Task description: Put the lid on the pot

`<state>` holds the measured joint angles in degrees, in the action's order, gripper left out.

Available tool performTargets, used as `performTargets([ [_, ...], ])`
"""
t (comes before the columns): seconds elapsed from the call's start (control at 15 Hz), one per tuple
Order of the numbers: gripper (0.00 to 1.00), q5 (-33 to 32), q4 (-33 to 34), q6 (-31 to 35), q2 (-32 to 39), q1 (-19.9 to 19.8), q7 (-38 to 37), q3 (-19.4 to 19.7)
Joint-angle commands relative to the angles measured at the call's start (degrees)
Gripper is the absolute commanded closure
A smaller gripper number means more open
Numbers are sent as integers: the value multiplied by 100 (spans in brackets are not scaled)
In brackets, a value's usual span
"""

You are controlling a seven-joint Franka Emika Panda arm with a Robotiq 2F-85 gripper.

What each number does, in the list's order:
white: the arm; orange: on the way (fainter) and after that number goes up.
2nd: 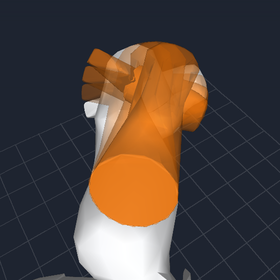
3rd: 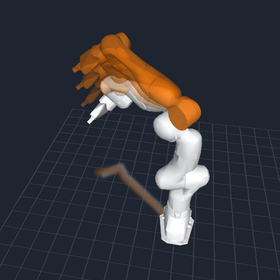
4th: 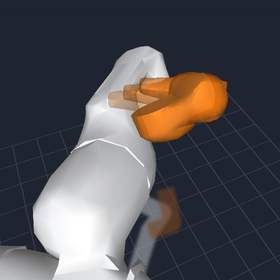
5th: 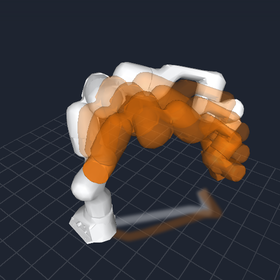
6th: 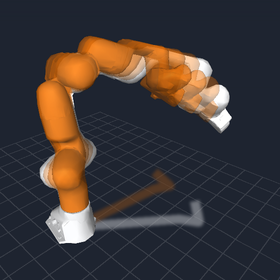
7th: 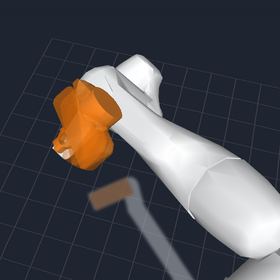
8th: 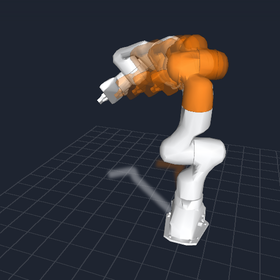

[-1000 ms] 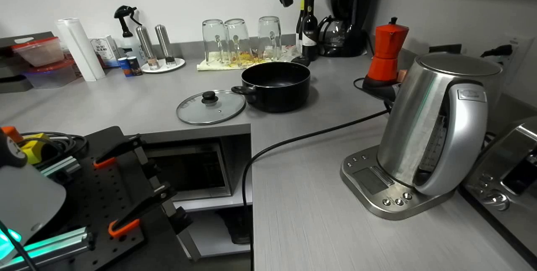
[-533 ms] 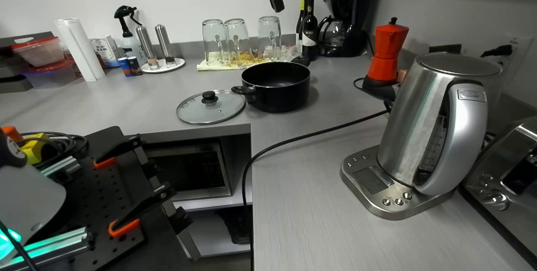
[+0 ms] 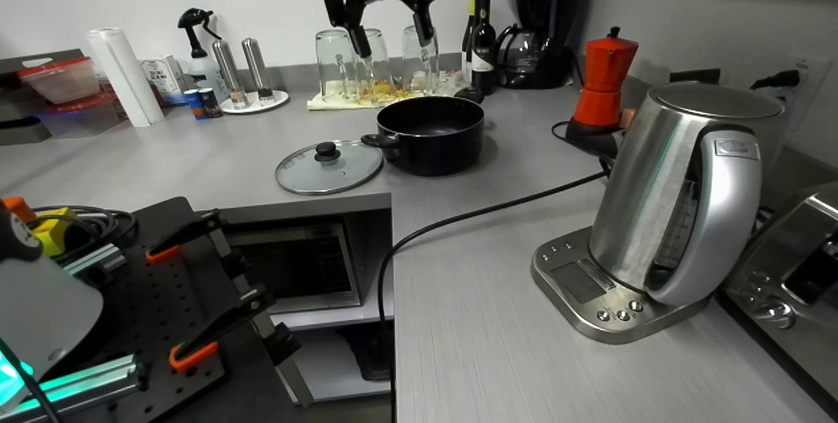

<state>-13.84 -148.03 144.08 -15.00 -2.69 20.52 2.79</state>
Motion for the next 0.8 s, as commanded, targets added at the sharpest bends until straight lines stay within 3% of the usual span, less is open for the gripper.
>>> performTargets([
  [0.0, 0, -160, -283, -186, -182, 292, -184, -325],
  [0.4, 0, -68, -280, -443, 24, 936, 8, -820],
  [0.73, 0, -92, 65, -704, 629, 1393, 104, -1203],
])
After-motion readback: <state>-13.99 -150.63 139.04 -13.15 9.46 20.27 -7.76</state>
